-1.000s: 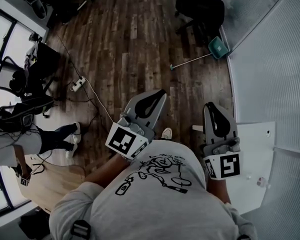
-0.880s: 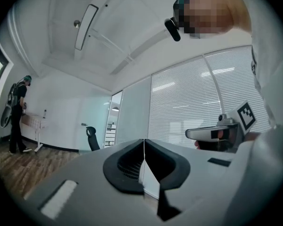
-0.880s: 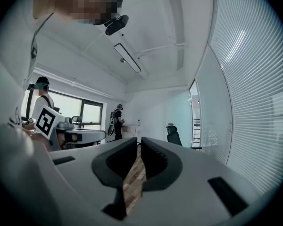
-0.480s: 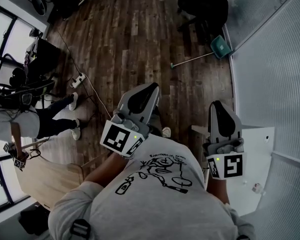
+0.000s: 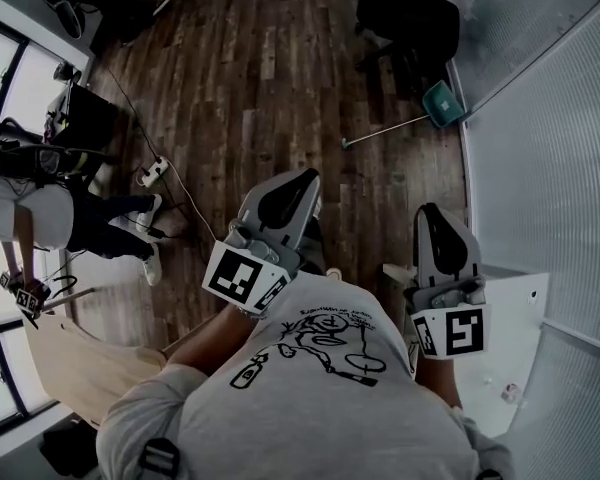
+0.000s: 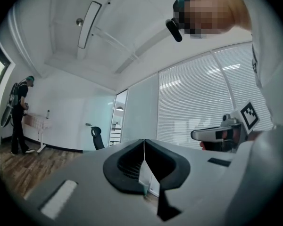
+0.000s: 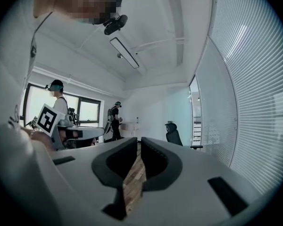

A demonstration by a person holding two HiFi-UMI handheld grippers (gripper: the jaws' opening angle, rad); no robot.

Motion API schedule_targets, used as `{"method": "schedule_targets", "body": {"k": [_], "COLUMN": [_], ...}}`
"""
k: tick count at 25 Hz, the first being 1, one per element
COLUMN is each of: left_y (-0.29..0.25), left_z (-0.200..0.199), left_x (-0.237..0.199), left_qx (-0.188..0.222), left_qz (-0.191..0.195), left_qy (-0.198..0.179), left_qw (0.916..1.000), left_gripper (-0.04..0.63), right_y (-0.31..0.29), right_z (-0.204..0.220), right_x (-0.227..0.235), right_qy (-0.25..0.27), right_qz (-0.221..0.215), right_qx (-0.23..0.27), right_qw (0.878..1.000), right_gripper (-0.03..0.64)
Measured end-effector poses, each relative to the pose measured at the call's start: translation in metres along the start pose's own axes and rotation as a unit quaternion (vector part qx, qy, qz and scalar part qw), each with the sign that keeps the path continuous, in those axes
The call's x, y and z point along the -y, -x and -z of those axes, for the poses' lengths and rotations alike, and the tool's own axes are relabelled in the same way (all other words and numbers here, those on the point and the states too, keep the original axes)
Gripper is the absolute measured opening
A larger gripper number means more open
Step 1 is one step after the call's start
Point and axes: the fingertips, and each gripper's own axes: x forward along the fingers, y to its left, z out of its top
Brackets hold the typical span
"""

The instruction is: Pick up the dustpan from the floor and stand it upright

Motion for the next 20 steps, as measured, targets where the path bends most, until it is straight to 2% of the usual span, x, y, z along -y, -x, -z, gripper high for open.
{"method": "schedule_targets", "body": {"k": [11, 20], "left_y": [-0.082, -0.153], "left_z": [-0.009, -0.025], "left_x": [-0.113, -0.220], "left_qx": [-0.001, -0.001], "left_qz": [0.022, 0.037], "left_qy": [0.009, 0.010], "left_qw": [0.9997, 0.9993], "left_gripper": [0.005, 0.005], "right_y": [-0.152, -0.278], "right_z": [-0.011, -0.026], "right_x": [0.023, 0.050], "right_qy": [0.004, 0.001], "right_qz": [-0.007, 0.009], "right_qx": [-0.005, -0.005], "right_qw": [1.000, 1.000], "right_gripper": [0.023, 0.023]}}
